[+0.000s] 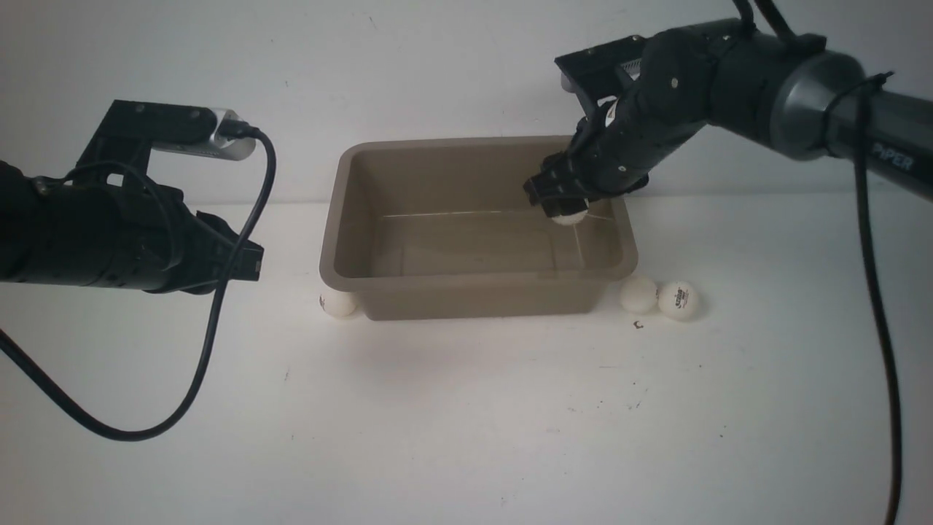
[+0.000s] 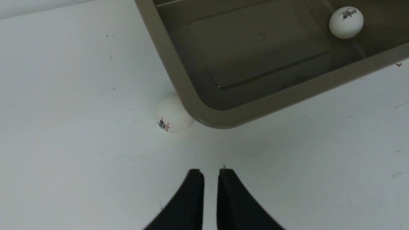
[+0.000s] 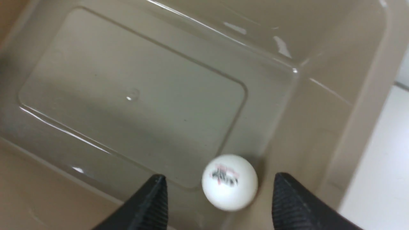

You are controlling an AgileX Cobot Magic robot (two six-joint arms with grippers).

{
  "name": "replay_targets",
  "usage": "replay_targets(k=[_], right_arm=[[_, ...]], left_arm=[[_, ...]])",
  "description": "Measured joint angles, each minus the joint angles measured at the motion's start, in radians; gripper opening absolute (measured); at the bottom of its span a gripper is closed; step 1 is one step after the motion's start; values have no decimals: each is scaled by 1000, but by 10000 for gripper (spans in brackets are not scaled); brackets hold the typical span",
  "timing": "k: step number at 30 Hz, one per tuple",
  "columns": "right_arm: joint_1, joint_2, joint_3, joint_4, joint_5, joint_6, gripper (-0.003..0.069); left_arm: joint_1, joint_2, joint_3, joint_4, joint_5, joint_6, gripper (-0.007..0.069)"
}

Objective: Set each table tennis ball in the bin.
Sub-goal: Use the right arm to put the table tennis ball into the box, then use the right arm to clamp the table tennis ball closest to it

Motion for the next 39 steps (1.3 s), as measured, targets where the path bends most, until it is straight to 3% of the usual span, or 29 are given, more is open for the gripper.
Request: replay_targets(k=[7, 15, 28, 39], right_arm=[[-26, -80, 0, -145, 154, 0, 408], [-113, -120, 55, -40, 230, -126, 409], [-129, -130, 266, -15, 122, -236, 409], [-129, -88, 279, -34, 63, -255, 409]], left_arm=[[0, 0, 0, 0, 0, 0, 51], [0, 0, 0, 0, 1, 0, 51], [0, 0, 0, 0, 4, 0, 51], [0, 0, 0, 0, 9, 0, 51]])
